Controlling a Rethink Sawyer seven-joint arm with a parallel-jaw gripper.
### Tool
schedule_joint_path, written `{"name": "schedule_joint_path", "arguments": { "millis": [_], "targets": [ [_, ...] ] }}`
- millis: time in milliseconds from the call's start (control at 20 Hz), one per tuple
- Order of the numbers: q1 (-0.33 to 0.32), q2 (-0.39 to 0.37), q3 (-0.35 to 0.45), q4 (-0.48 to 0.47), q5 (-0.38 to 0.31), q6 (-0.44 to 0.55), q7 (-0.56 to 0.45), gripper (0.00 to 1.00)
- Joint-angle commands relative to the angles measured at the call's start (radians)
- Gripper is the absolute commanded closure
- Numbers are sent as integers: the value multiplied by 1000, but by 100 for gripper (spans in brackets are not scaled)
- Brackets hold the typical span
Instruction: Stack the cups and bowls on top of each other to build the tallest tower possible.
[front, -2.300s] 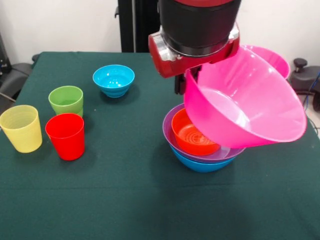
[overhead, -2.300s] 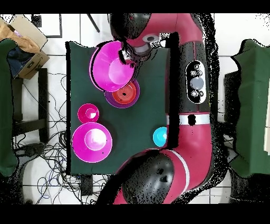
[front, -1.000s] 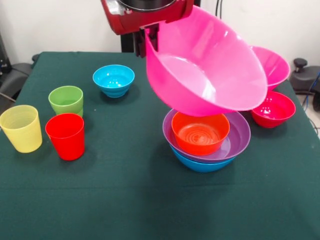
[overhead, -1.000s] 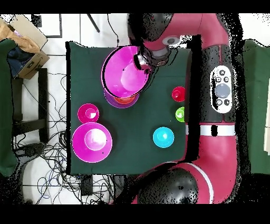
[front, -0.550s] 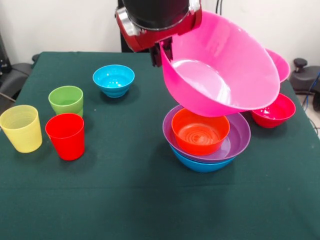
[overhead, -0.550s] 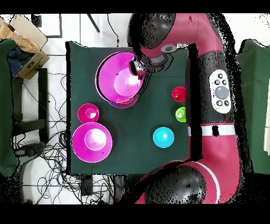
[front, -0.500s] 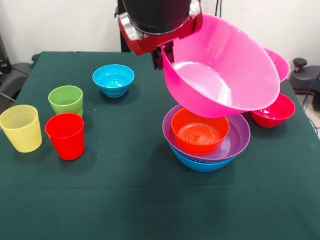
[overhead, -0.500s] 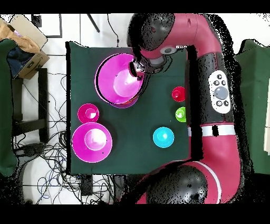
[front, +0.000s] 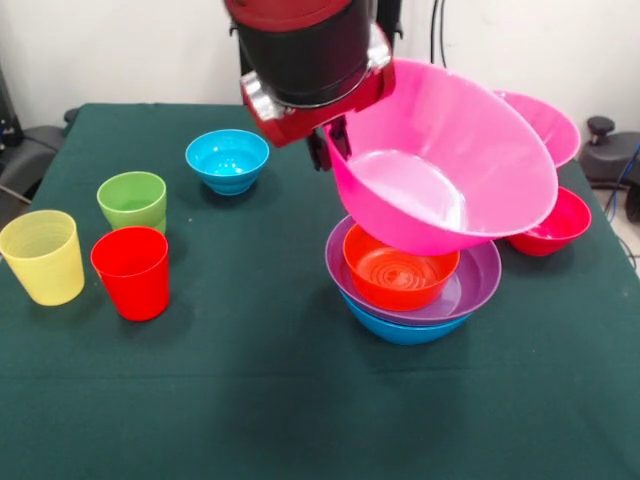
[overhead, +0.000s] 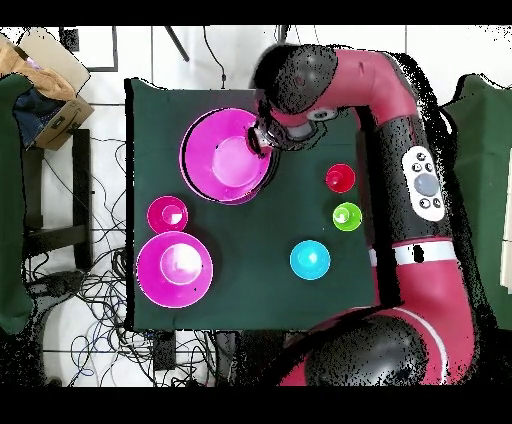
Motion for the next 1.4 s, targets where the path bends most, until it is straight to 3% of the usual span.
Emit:
{"name": "schedule_joint_path", "arguments": {
  "millis": [50,800,1400],
  "targets": [
    [-63,26,38,159,28,-155,-271,100],
    [-74,33,55,204,19,-199,-275,100],
    [-138,66,114,311,34,-342,-274,100]
  ]
}}
